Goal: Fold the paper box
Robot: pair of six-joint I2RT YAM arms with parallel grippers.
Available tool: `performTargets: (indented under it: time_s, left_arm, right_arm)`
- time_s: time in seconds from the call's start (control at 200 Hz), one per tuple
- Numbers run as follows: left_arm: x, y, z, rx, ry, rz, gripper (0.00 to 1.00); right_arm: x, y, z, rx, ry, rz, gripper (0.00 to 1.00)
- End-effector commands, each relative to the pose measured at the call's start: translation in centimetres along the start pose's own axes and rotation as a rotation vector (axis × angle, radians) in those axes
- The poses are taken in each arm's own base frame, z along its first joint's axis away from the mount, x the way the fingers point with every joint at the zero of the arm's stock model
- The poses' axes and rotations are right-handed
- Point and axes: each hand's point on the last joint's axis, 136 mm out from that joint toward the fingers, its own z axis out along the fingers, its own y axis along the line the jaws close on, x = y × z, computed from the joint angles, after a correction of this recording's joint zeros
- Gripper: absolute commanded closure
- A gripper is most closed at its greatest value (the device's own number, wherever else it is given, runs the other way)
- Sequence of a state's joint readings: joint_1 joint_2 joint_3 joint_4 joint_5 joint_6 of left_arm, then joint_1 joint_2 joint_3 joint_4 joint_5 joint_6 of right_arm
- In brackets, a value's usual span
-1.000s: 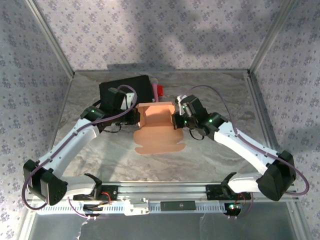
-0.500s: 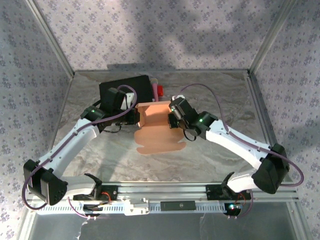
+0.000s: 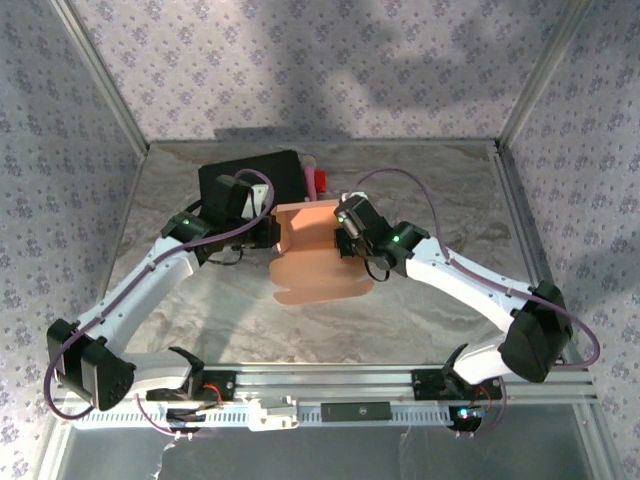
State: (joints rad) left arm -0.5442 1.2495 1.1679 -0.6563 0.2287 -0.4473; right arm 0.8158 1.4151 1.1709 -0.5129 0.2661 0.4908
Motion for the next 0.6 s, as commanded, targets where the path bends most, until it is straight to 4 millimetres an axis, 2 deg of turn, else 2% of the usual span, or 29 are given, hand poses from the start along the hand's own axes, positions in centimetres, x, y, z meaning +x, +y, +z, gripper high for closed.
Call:
performTargets:
  time_s: [0.0,0.075,0.21,0.29,0.32,0.365,0.595]
  left_arm:
    - [-1.9,-3.0,-1.5,0.117,-0.071,0.020,1.00]
    - [-1.9,-3.0,-1.4,0.115,-0.066,0.018,1.00]
    - [-1.8,-3.1,-1.2,0.105,-0.058,0.027,1.00]
    - [-1.6,-3.1,-1.1,0.090,-0.052,0.033,1.00]
    - [-1.6,-3.1,-1.1,0.084,-0.050,0.037,1.00]
    - [-1.5,-3.0,-1.0,0.070,-0.048,0.039,1.00]
    - [-1.4,-3.2,-0.5,0.045,-0.044,0.047,1.00]
  right_arm:
    - [-0.2,-0.8,0.2,0.057,0.014,-0.002,0.76]
    - [-0.7,-0.8,0.2,0.078,0.002,-0.005,0.76]
    - [-1.3,-1.0,0.0,0.133,-0.021,-0.016,0.83]
    - [-1.0,-1.4,-0.2,0.181,-0.008,-0.041,0.86]
    - [-1.0,-1.4,-0.2,0.189,-0.009,-0.045,0.89]
    - [-1.1,-1.5,-0.2,0.197,-0.014,-0.046,1.00]
    - [-1.2,-2.0,-0.6,0.245,-0.032,-0.057,1.00]
